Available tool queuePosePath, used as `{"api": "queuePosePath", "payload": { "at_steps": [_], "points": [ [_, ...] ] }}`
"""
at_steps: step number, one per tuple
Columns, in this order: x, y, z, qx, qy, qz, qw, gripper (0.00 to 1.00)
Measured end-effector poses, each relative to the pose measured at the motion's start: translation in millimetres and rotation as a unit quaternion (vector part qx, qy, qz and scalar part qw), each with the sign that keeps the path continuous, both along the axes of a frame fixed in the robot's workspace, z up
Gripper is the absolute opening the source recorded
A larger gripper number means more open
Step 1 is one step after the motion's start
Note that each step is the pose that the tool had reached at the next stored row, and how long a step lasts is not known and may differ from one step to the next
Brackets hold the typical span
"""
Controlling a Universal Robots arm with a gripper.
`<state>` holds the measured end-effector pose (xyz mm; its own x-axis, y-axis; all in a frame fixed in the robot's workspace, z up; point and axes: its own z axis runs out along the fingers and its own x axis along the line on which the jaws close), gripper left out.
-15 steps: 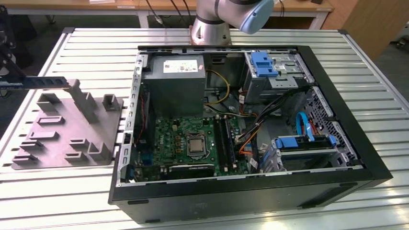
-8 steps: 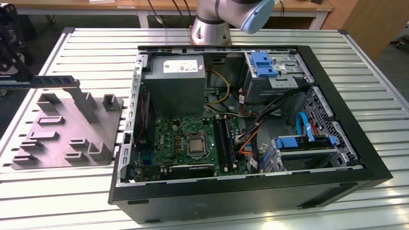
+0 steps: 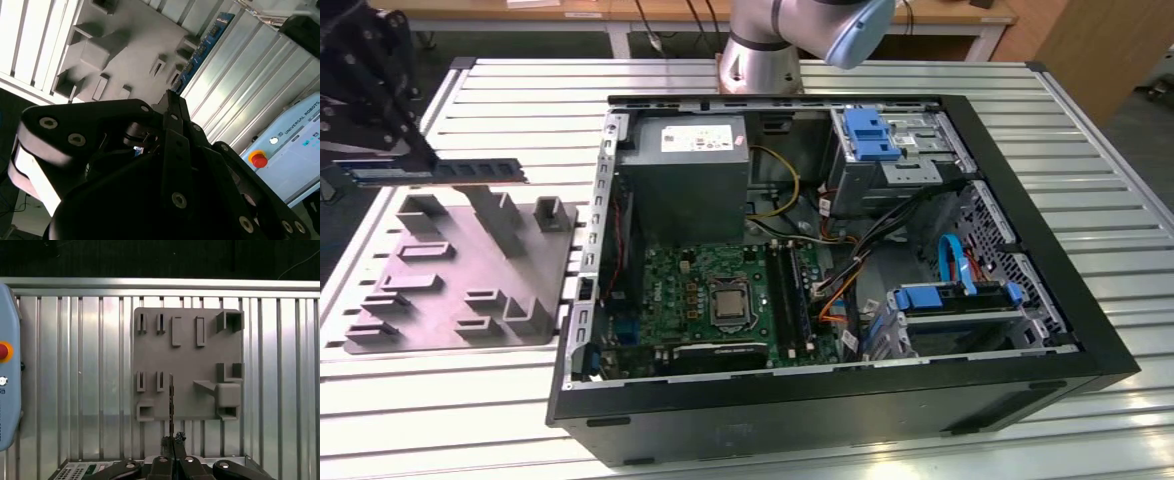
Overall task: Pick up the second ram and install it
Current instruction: 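Pick up the second ram and move it above second insertion slot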
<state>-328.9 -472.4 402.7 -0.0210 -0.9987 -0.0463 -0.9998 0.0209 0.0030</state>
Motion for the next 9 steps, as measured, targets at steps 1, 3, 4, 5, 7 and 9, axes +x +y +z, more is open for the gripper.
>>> {"api": "queuePosePath", "payload": {
  "at_steps": [1,3,4,5,7,9],
  "points": [
    [4.5,-0.3,0.0,0.0,0.0001,0.0,1.0,0.11],
    [13.4,-0.8,-0.1,0.0,0.0003,0.0,1.0,0.11],
    [18.0,-1.1,-0.1,0.0,0.0004,0.0,1.0,0.11],
    [22.9,-1.4,0.0,0.0,0.0006,0.0,1.0,0.11],
    [31.9,-2.0,0.0,0.0,0.0008,0.0,1.0,0.11],
    [40.9,-2.6,-0.1,0.0,0.0011,0.0,1.0,0.11]
  ]
}}
